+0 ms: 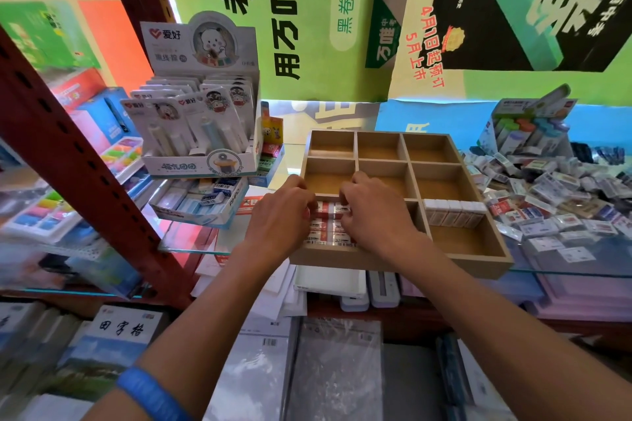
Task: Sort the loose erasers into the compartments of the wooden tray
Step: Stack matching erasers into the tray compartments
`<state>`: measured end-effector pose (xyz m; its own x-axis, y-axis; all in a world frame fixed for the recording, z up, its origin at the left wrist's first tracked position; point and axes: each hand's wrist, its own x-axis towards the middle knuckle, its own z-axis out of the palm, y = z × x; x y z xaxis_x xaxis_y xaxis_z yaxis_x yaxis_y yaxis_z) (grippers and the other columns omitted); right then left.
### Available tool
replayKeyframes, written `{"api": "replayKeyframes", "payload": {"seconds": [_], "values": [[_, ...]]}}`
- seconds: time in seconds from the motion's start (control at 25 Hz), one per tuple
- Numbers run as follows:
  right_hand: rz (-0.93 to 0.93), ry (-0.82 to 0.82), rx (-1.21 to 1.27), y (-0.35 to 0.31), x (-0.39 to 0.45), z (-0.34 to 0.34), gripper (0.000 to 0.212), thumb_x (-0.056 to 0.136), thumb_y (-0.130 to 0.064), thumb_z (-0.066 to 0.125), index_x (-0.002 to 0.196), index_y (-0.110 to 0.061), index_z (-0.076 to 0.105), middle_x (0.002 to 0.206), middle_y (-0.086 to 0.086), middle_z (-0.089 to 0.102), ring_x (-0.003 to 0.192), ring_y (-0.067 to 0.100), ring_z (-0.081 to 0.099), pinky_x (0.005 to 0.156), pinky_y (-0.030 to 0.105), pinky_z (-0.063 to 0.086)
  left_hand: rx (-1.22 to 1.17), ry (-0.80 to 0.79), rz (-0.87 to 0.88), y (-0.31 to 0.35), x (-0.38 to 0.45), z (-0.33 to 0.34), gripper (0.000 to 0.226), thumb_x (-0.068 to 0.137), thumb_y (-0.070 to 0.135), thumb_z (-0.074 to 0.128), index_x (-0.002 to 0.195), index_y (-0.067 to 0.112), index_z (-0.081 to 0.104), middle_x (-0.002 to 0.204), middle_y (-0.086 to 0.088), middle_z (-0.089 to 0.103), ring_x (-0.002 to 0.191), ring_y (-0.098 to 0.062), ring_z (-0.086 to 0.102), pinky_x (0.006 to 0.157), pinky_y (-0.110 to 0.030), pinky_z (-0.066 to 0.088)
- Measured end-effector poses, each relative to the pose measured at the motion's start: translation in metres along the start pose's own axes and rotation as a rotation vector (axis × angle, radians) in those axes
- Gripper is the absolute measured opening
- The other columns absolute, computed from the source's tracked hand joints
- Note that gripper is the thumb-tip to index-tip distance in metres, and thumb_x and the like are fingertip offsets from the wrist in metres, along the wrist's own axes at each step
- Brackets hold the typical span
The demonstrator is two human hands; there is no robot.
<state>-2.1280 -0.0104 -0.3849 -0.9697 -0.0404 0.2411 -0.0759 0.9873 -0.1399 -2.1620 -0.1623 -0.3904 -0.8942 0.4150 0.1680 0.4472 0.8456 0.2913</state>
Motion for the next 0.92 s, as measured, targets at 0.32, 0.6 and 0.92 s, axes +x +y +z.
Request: {"api": "replayKeyframes", "payload": {"seconds": [0.32, 0.6, 0.92], "values": [[0.152, -0.136, 0.891, -0.006, -0.025, -0.033, 0.022, 0.093, -0.034, 0.066, 0.112, -0.025, 0.062, 0.103, -0.004, 0.068, 0.090, 0.010, 0.064, 0.074, 0.027, 0.057, -0.756, -0.054, -0.107, -0.002, -0.027, -0.015, 0.062, 0.095, 0.016, 0.053, 0.148, 0.033, 0.027, 0.119, -0.008, 0.060, 0.099, -0.017, 0.062, 0.079, -0.033, 0.056], [0.297, -0.165, 1.253, -0.028, -0.041, -0.037, 0.018, 0.090, -0.027, 0.069, 0.104, -0.015, 0.071, 0.088, 0.004, 0.075, 0.078, 0.017, 0.071, 0.063, 0.025, 0.057, -0.905, -0.132, 0.000, 0.010, -0.043, -0.026, 0.088, 0.089, -0.003, 0.060, 0.153, 0.035, 0.014, 0.120, -0.007, 0.060, 0.102, -0.018, 0.065, 0.087, -0.035, 0.058], [0.474, -0.117, 1.420, -0.022, -0.044, -0.034, 0.017, 0.093, -0.017, 0.067, 0.110, -0.015, 0.067, 0.095, 0.007, 0.074, 0.067, 0.012, 0.068, 0.054, 0.023, 0.052, -0.882, 0.123, -0.137, 0.011, -0.056, -0.031, 0.029, 0.084, 0.023, 0.077, 0.111, 0.025, 0.065, 0.098, 0.007, 0.069, 0.084, -0.007, 0.068, 0.068, -0.020, 0.058]]}}
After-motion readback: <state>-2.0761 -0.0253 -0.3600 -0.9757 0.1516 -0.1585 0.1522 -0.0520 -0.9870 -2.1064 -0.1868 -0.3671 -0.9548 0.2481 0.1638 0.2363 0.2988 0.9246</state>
